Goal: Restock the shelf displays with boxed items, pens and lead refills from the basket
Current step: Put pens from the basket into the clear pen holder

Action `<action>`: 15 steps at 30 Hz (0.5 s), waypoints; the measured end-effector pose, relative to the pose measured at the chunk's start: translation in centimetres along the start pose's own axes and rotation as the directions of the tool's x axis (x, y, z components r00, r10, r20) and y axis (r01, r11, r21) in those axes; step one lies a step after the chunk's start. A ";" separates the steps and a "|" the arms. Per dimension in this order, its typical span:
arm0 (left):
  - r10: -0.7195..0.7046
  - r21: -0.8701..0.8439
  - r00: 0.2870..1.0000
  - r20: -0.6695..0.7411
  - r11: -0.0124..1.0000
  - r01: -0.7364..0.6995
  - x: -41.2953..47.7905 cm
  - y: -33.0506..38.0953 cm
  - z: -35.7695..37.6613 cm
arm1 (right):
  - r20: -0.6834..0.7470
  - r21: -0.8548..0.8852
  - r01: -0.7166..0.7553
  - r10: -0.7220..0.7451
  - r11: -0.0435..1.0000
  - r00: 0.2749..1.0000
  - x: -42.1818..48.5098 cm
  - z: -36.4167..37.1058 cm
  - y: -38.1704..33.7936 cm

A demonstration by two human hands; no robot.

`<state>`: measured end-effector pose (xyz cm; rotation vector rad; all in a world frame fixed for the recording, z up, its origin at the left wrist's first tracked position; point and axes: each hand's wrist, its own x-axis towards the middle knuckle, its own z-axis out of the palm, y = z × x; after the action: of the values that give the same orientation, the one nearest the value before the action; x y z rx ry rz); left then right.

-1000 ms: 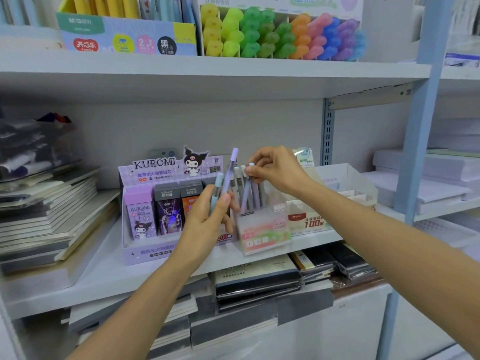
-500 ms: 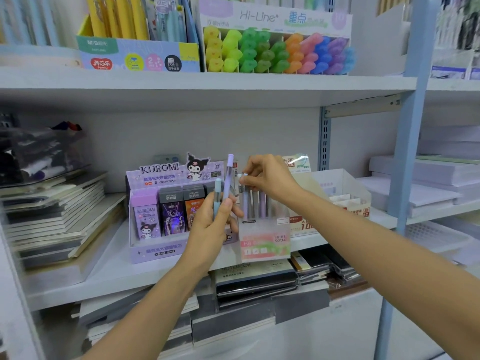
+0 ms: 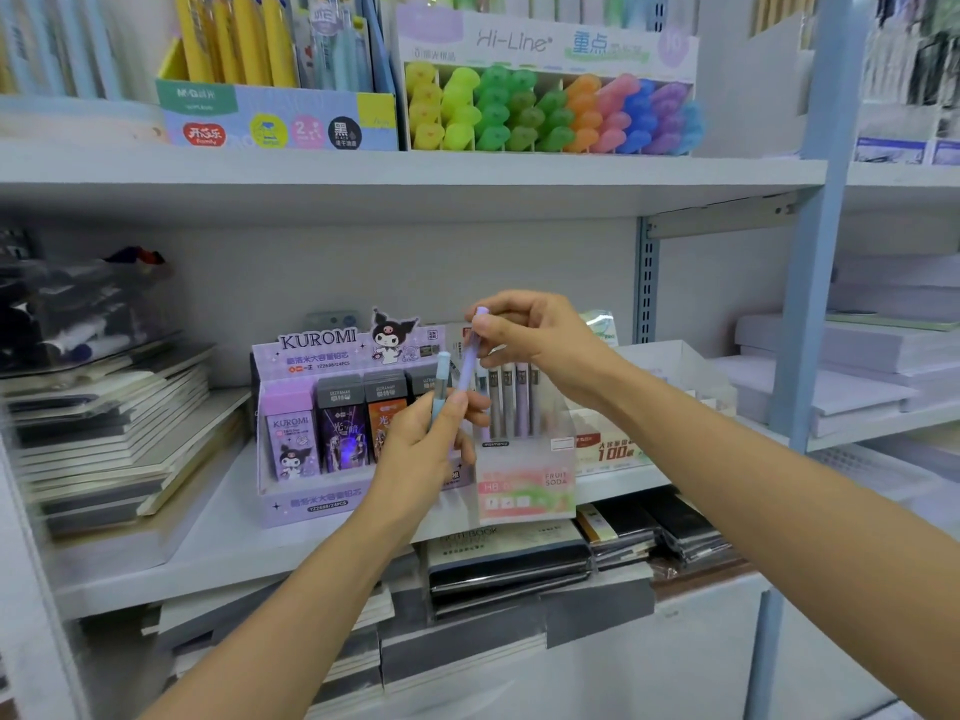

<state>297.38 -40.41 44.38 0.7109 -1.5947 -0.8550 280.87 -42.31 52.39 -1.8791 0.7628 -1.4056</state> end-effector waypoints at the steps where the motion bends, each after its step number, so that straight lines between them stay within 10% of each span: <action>1: -0.017 -0.009 1.000 -0.006 1.000 0.017 0.0 0.0 0.0 | -0.034 0.013 -0.002 0.003 1.000 0.999 0.0 -0.1 -0.2; 15: -0.043 0.093 0.999 0.000 0.995 0.042 0.0 -0.2 -0.1 | -0.349 -0.240 -0.126 0.035 0.963 0.937 -0.3 -4.7 0.6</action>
<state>297.46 -40.53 44.26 0.8130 -1.6344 -0.8162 276.17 -43.19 52.66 -1.7855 1.2338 -1.6687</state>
